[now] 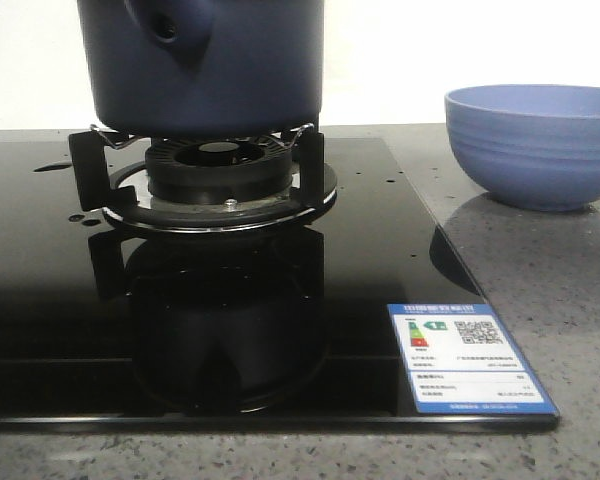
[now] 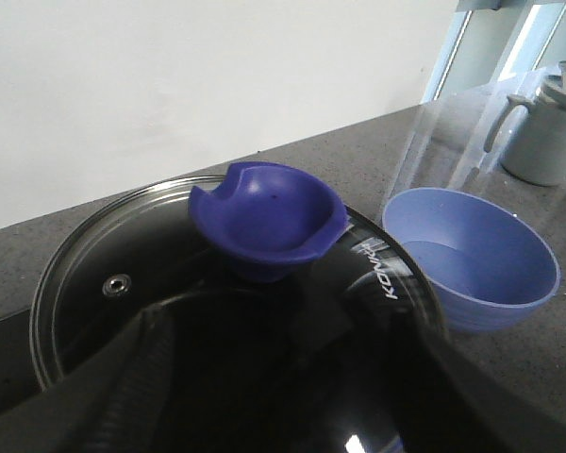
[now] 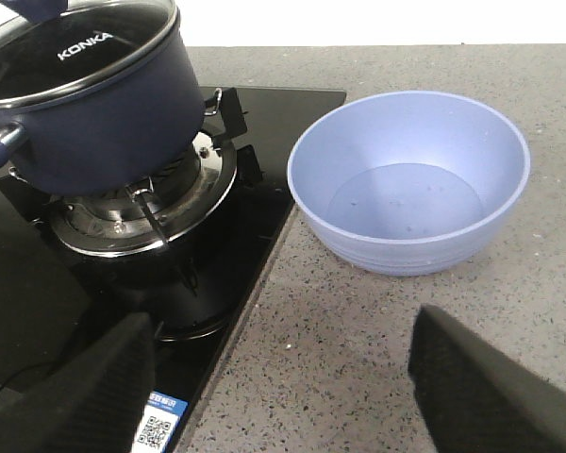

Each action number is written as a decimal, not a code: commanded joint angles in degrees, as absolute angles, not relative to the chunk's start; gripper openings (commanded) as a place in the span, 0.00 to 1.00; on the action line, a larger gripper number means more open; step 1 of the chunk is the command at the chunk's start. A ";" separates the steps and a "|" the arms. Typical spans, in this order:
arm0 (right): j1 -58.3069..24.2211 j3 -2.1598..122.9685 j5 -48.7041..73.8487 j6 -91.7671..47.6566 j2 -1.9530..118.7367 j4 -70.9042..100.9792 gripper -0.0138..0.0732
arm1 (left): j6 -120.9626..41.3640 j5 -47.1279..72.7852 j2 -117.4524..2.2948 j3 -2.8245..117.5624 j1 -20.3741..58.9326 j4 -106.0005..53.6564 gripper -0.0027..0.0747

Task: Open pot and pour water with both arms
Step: 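Grasp the purple lid knob with the left gripper and lift the lid, then grasp the blue bowl rim with the right gripper and lift it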

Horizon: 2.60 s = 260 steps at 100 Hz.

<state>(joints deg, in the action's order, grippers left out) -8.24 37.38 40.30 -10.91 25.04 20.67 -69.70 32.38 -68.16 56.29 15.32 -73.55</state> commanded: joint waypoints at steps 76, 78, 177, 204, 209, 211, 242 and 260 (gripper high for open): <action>-8.36 39.38 36.81 -11.57 25.82 20.96 0.75 | -74.29 35.01 -79.48 68.28 17.68 -76.24 0.75; -8.36 39.38 36.81 -11.57 25.82 20.96 0.75 | -74.87 34.92 -79.67 68.55 18.04 -76.24 0.75; -8.36 39.38 37.00 -11.57 25.82 20.96 0.75 | -79.71 32.51 -82.12 69.15 20.02 -77.03 0.49; -8.36 39.38 37.00 -11.57 25.82 20.96 0.75 | -79.71 33.38 -81.22 70.35 20.02 -77.48 0.49; -8.36 39.38 37.00 -11.57 25.82 20.96 0.75 | -79.71 33.38 -80.85 70.93 20.02 -77.48 0.49; -8.36 39.38 37.00 -11.57 25.82 20.96 0.75 | -79.71 33.38 -80.72 71.11 20.02 -77.48 0.49; -8.36 39.49 37.13 -11.57 27.23 20.47 0.75 | -79.71 32.00 -77.79 74.91 19.08 -76.21 0.49; -8.36 41.40 39.79 -11.33 33.53 17.85 0.75 | -79.52 33.03 -75.35 74.91 13.07 -75.98 0.49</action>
